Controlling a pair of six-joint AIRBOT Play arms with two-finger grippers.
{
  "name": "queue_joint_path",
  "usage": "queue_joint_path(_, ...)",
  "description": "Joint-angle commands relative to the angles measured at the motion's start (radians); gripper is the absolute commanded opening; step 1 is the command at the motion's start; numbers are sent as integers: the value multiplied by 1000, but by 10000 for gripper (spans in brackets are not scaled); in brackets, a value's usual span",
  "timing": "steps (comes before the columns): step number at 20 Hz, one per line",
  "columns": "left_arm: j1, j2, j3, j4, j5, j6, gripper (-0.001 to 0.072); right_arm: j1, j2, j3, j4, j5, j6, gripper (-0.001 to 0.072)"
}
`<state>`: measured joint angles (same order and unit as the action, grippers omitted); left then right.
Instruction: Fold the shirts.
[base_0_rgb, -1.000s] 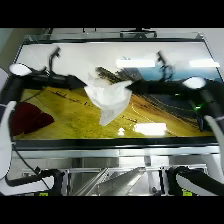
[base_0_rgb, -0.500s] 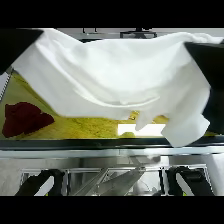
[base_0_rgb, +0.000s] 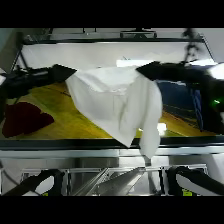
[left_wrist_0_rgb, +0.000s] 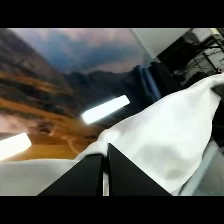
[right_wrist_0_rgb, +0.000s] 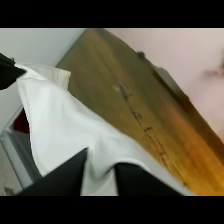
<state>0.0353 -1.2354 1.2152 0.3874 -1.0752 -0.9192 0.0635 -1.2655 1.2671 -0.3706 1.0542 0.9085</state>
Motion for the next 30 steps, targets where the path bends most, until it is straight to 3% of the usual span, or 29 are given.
queue_joint_path(1, 7, -318, 52, 5, 88, 106, 305, 19, -319, -22, 53, -114, -39, 549)
queue_joint_path(2, 26, -408, 126, 2, 18, 77, 604, 4, -366, -11, 76, -92, -48, 558)
queue_joint_path(3, 42, -483, 203, 5, -66, 9, 712, -16, -382, -6, 76, -62, -49, 558)
queue_joint_path(7, 101, -599, 348, 15, -363, -131, 708, -143, -321, -2, -44, 138, -40, 558)
queue_joint_path(11, 40, -511, 159, 46, -443, -155, 670, -229, -249, -4, -298, 283, 51, 558)
queue_joint_path(14, -103, -375, -152, 155, -332, -163, 670, -234, -225, -41, -424, 297, 72, 558)
queue_joint_path(19, -367, -251, -490, 132, 11, -245, 670, -216, -225, -129, -456, 241, 65, 559)
queue_joint_path(22, -499, -270, -492, 131, 153, -306, 670, -196, -230, -172, -457, 182, 64, 559)
queue_joint_path(27, -616, -410, -302, 107, 248, -322, 667, -159, -245, -172, -457, 172, 64, 559)
queue_joint_path(28, -625, -438, -266, 108, 237, -325, 540, -155, -245, -172, -457, 172, 64, 559)
queue_joint_path(30, -632, -483, -196, 110, 161, -324, 36, -147, -246, -172, -457, 172, 64, 559)
